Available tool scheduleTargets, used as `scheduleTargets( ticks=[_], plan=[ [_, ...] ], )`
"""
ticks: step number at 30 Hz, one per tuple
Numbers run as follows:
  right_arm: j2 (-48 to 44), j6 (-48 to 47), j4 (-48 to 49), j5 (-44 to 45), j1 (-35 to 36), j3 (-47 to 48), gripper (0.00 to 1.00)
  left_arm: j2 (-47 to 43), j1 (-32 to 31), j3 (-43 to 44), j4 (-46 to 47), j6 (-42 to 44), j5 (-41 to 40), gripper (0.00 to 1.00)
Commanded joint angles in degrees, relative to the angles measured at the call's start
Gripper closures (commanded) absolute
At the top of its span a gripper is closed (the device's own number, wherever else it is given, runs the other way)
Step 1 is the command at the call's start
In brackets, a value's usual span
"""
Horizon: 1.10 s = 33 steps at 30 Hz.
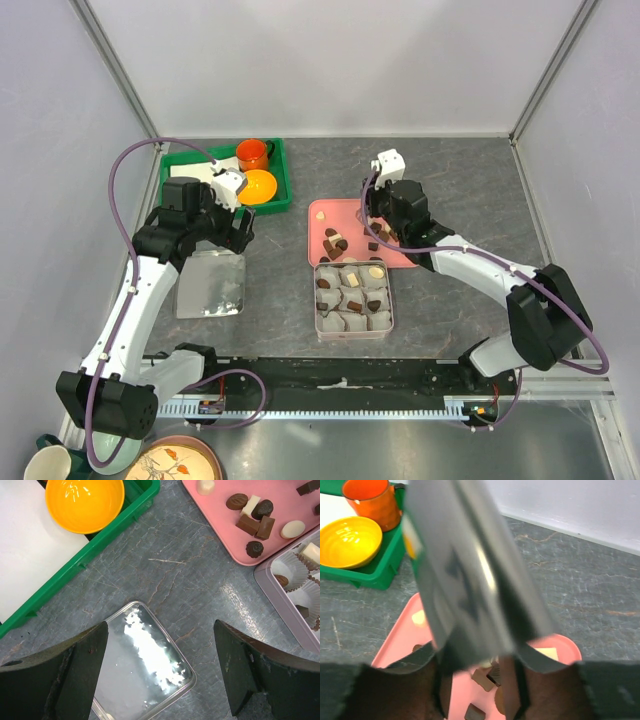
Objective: Pack the chocolate
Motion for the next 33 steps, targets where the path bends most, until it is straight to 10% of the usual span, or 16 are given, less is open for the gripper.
scheduleTargets(
  ticks=[1, 33],
  plan=[
    [-1.02, 0.85, 3.88, -2.27, -0.47, 1.34, 0.53, -0.65, 0.23, -0.19, 1.51, 1.42, -0.92, 0.07],
    [0.39, 2.96, 3.70, -3.24, -2.05, -5.69, 0.57, -2.15, 0.23, -1.07, 0.98, 2.30, -1.62, 0.07]
  ],
)
